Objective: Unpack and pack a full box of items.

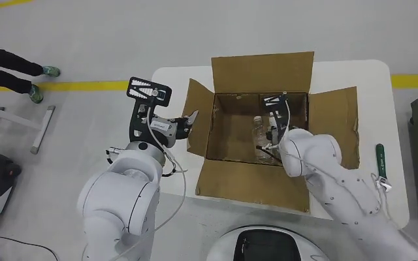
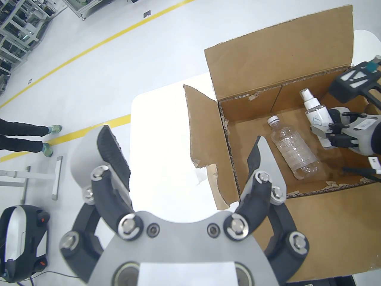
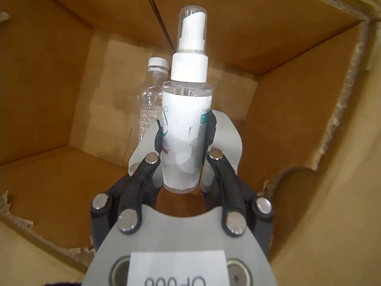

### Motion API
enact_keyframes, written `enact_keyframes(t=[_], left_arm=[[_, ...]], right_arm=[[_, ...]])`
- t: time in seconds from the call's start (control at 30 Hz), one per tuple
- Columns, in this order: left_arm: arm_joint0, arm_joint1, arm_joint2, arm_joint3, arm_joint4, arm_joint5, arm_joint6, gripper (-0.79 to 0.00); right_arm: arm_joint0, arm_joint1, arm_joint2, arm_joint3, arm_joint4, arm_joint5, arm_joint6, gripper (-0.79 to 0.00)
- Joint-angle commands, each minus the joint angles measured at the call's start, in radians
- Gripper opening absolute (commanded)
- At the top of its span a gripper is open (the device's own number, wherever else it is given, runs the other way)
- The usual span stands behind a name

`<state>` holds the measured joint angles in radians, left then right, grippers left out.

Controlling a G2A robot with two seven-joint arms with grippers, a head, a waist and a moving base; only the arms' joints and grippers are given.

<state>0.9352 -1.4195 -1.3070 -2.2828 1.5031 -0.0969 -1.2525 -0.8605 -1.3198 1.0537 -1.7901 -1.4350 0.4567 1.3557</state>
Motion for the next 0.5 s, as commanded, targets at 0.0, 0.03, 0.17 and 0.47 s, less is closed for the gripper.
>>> enact_keyframes(t=[0.0, 0.03, 0.17, 0.47], left_arm=[[0.000, 0.000, 0.000, 0.000, 0.000, 0.000, 0.000, 0.000], [0.000, 0.000, 0.000, 0.000, 0.000, 0.000, 0.000, 0.000], [0.000, 0.000, 0.000, 0.000, 0.000, 0.000, 0.000, 0.000], [0.000, 0.000, 0.000, 0.000, 0.000, 0.000, 0.000, 0.000]], right_arm=[[0.023, -0.006, -0.018, 0.047, -0.010, -0.011, 0.019, -0.785], [0.033, -0.010, -0.024, 0.063, -0.012, -0.022, 0.030, -0.785], [0.056, -0.020, -0.045, 0.123, -0.035, -0.047, 0.055, -0.785], [0.086, -0.044, -0.090, 0.230, -0.031, -0.122, 0.087, -0.785]])
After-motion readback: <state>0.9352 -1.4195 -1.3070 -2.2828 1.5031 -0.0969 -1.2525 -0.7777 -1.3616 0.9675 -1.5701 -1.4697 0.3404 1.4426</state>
